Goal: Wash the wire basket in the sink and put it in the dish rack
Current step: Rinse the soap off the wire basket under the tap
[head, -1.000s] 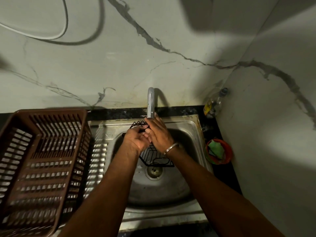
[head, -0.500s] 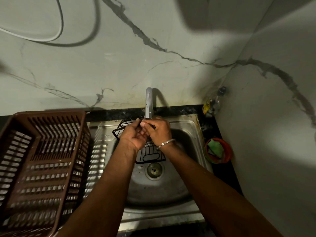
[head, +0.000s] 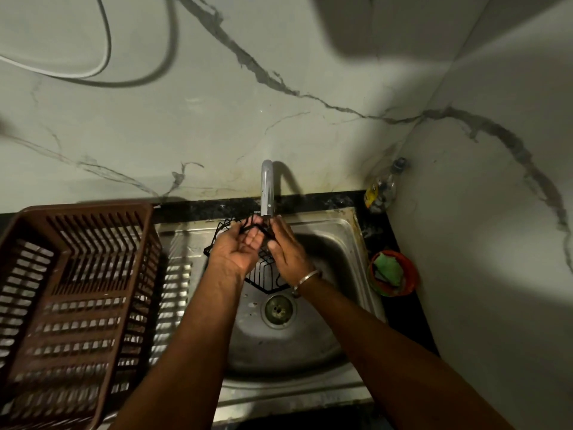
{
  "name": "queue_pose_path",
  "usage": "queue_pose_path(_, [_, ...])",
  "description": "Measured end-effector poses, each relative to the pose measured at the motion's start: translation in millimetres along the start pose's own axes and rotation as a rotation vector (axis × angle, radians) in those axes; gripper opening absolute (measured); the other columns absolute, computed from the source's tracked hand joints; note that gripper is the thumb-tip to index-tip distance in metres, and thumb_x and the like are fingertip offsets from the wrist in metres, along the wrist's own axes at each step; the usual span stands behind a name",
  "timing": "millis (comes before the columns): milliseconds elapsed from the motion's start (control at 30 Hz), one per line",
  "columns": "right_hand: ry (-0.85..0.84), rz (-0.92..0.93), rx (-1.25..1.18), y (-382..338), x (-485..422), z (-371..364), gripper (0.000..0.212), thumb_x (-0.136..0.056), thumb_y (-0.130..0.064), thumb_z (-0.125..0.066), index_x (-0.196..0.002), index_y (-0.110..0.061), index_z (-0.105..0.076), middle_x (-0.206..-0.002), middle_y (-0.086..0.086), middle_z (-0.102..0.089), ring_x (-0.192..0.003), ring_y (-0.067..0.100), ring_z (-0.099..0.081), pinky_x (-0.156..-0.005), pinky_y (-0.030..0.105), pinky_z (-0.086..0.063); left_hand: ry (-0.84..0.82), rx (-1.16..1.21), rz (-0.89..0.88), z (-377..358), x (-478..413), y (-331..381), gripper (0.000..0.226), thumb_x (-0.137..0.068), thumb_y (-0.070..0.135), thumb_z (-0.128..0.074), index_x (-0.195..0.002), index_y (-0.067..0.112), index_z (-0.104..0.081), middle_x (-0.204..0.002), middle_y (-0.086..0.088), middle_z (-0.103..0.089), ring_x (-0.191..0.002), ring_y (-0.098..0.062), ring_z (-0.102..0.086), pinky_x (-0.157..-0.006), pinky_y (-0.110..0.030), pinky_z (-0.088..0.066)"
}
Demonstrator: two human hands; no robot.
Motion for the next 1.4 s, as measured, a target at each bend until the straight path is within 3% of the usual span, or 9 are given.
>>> queue_pose_path(100, [-0.016, 0.058, 0.149, 0.6, -0.6, 5.6, 0.073, -0.096, 0.005, -0.048, -0.162, -0.013, -0.025, -0.168, 0.012, -0.024, -0.154, 0.027, -0.028, -0.124, 0.042, -0.031, 0.005, 0.079, 0.009, 2.9, -14.6, 0.3, 0.029, -0.111, 0.02, -0.05, -0.099, 0.0, -0.067, -0.078, -0.013, -0.078, -0.07, -0.018, -0.078, -0.089, -0.032, -0.06])
queue_pose_path(233, [0.06, 0.046, 0.189, -17.1, -11.7, 3.8, 0.052, -0.102, -0.005, -0.049, -0.153, -0.009, -0.045, -0.157, 0.019, -0.045, -0.144, 0.035, -0.045, -0.118, 0.048, -0.041, -0.082, 0.069, -0.034, 2.7, -15.1, -9.0, 0.043, -0.091, 0.049, -0.073, -0.108, 0.009, -0.071, -0.119, -0.015, -0.074, -0.119, -0.025, -0.068, -0.113, -0.035, -0.049])
queue_pose_path(367, [0.032, 0.153, 0.286, -32.0, -19.2, 8.1, 0.038, -0.105, -0.015, -0.051, -0.142, -0.009, -0.056, -0.143, 0.018, -0.057, -0.131, 0.034, -0.056, -0.109, 0.042, -0.048, -0.22, -0.12, -0.067, -1.7, -8.7, -16.7, 0.053, -0.098, 0.059, -0.062, -0.11, 0.009, -0.073, -0.122, -0.018, -0.076, -0.114, -0.031, -0.073, -0.101, -0.044, -0.057])
queue_pose_path(500, [-0.072, 0.302, 0.357, -20.5, -15.9, -2.0, 0.056, -0.102, 0.0, -0.049, -0.157, -0.005, -0.037, -0.163, 0.016, -0.037, -0.152, 0.03, -0.031, -0.127, 0.034, -0.017, -0.103, -0.087, -0.056, 5.9, -20.2, -17.8, 0.033, -0.111, 0.028, -0.052, -0.121, 0.002, -0.07, -0.123, -0.02, -0.075, -0.105, -0.027, -0.076, -0.087, -0.039, -0.061])
queue_pose_path(700, [-0.112, 0.182, 0.56, 9.4, -4.7, 12.3, 0.078, -0.101, -0.002, -0.049, -0.165, -0.021, -0.008, -0.173, 0.004, -0.006, -0.159, 0.022, -0.001, -0.129, 0.042, -0.007, -0.068, -0.11, -0.056, 6.4, -24.8, -25.8, 0.029, -0.113, 0.024, -0.046, -0.116, 0.005, -0.067, -0.103, -0.014, -0.075, -0.093, -0.025, -0.074, -0.101, -0.043, -0.057])
queue_pose_path(867, [-0.144, 0.195, 0.609, 4.9, -11.1, 15.8, 0.069, -0.102, -0.005, -0.043, -0.164, -0.015, -0.016, -0.171, 0.008, -0.017, -0.159, 0.025, -0.012, -0.129, 0.046, -0.016, -0.029, -0.047, -0.068, 5.4, -30.9, -26.0, 0.03, -0.113, 0.021, -0.043, -0.102, 0.005, -0.066, -0.095, -0.013, -0.07, -0.088, -0.024, -0.07, -0.094, -0.041, -0.058])
queue_pose_path(1000, [-0.153, 0.011, 0.656, 12.6, -13.3, 25.2, 0.076, -0.098, 0.002, -0.042, -0.165, -0.014, -0.009, -0.172, 0.014, -0.009, -0.159, 0.033, -0.005, -0.129, 0.049, -0.01, 0.018, 0.009, -0.091, 13.7, -34.9, -15.9, 0.025, -0.112, 0.018, -0.047, -0.095, 0.009, -0.064, -0.091, -0.01, -0.066, -0.086, -0.023, -0.066, -0.094, -0.042, -0.058])
queue_pose_path(1133, [-0.185, 0.16, 0.651, -8.6, -24.0, 9.2, 0.066, -0.102, -0.003, -0.04, -0.163, -0.011, -0.017, -0.171, 0.013, -0.014, -0.159, 0.03, -0.009, -0.13, 0.046, -0.009, 0.03, 0.061, -0.106, 16.0, -35.8, -11.2, 0.029, -0.113, 0.02, -0.045, -0.094, 0.008, -0.062, -0.089, -0.011, -0.066, -0.087, -0.023, -0.066, -0.098, -0.044, -0.056])
queue_pose_path(1400, [-0.233, 0.148, 0.685, -29.1, -20.5, -10.0, 0.063, -0.099, -0.019, -0.024, -0.162, -0.014, -0.026, -0.168, 0.01, -0.026, -0.157, 0.029, -0.019, -0.129, 0.045, -0.01, 0.048, 0.158, -0.103, 28.3, -40.0, -10.4, 0.034, -0.115, 0.023, -0.039, -0.091, 0.01, -0.059, -0.093, -0.012, -0.066, -0.09, -0.024, -0.067, -0.097, -0.042, -0.055])
Point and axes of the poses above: each hand's wrist, its own x-axis away from the middle knuckle, its own z-axis out of the back of the hand, y = z × x, the point moved 3 cm from there along -x, towards the middle knuckle
